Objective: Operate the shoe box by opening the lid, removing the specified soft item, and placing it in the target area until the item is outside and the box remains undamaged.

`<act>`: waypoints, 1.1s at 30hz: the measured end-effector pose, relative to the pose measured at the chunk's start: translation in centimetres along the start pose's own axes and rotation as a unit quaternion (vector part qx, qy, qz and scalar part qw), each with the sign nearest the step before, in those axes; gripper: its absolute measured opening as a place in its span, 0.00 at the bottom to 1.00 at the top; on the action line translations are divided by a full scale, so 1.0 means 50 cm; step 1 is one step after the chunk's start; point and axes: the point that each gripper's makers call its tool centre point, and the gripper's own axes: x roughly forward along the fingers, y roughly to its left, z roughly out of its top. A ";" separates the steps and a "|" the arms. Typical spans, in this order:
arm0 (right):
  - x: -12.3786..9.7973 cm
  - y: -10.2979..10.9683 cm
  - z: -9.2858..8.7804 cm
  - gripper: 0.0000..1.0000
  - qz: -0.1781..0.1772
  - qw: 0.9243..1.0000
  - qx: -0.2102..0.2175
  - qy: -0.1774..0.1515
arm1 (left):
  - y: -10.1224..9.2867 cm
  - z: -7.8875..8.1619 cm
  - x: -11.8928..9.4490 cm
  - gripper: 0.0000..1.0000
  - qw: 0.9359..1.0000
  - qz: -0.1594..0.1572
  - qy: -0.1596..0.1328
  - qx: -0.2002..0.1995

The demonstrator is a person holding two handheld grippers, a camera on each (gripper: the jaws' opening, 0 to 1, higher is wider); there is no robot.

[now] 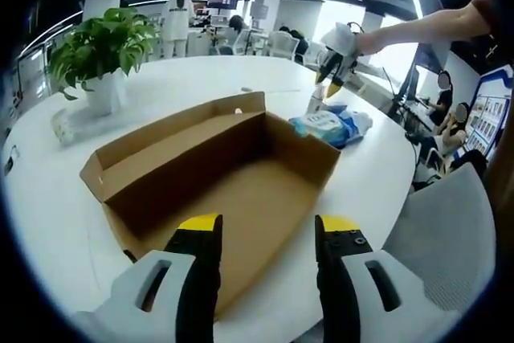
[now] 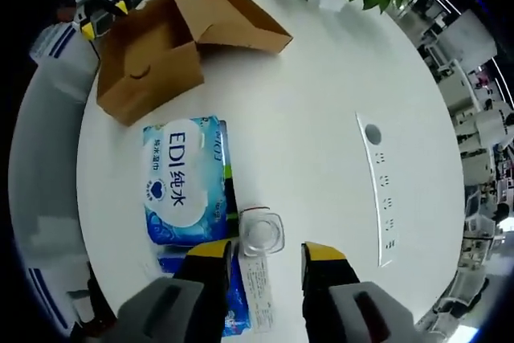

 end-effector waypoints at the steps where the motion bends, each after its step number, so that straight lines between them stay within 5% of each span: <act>1: -0.005 0.003 -0.003 0.32 0.000 1.000 0.013 -0.003 | -0.001 0.003 -0.002 0.46 1.000 0.000 -0.002 0.000; 12: -0.053 0.016 -0.021 0.33 -0.027 0.989 0.131 -0.063 | -0.010 0.027 -0.012 0.46 1.000 -0.005 -0.018 0.006; 19: -0.076 0.024 -0.032 0.36 -0.052 0.969 0.214 -0.115 | -0.020 0.033 -0.017 0.46 1.000 -0.014 -0.021 0.014; 24: -0.093 0.053 -0.028 0.35 -0.045 0.942 0.286 -0.167 | -0.027 0.038 -0.019 0.46 0.999 -0.020 -0.024 0.019; 28: -0.104 0.080 -0.033 0.34 -0.046 0.935 0.302 -0.180 | -0.035 0.038 -0.022 0.47 0.999 -0.026 -0.025 0.019; 33: -0.118 0.114 -0.033 0.33 -0.042 0.917 0.334 -0.215 | -0.046 0.033 -0.024 0.46 0.999 -0.032 -0.025 0.022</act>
